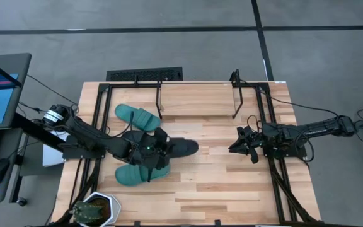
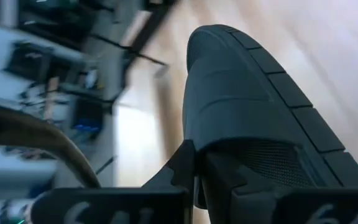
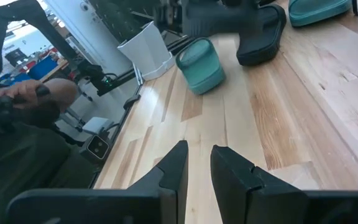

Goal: Pick and place slides into the shelf
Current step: Put the right black slipper on the shelf

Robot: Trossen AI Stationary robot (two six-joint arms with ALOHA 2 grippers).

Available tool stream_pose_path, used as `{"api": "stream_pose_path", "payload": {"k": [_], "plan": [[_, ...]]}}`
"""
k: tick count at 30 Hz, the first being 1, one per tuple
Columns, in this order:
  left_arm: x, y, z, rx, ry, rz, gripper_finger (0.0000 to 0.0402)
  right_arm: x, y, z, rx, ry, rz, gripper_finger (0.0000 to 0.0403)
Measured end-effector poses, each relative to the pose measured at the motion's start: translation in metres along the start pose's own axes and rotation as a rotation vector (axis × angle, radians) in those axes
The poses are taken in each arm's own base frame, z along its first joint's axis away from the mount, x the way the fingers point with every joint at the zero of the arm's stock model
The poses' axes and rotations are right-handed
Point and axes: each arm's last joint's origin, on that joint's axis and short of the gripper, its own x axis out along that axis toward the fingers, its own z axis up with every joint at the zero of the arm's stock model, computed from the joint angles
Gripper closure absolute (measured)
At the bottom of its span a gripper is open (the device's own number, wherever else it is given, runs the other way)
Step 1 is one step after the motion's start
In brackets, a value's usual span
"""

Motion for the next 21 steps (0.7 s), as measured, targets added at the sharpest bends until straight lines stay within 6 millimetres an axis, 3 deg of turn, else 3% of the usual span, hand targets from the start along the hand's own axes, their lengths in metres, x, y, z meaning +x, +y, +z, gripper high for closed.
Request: {"api": "stream_pose_path", "payload": {"k": [11,21], "plan": [[-0.004,0.077,0.036,-0.094,0.049,0.22,0.0399,0.0,0.0,0.0,0.0,0.0,0.0,0.0344],[-0.012,0.165,0.042,-0.227,0.105,0.336,0.04,0.0,0.0,0.0,0.0,0.0,0.0,0.0344]]}}
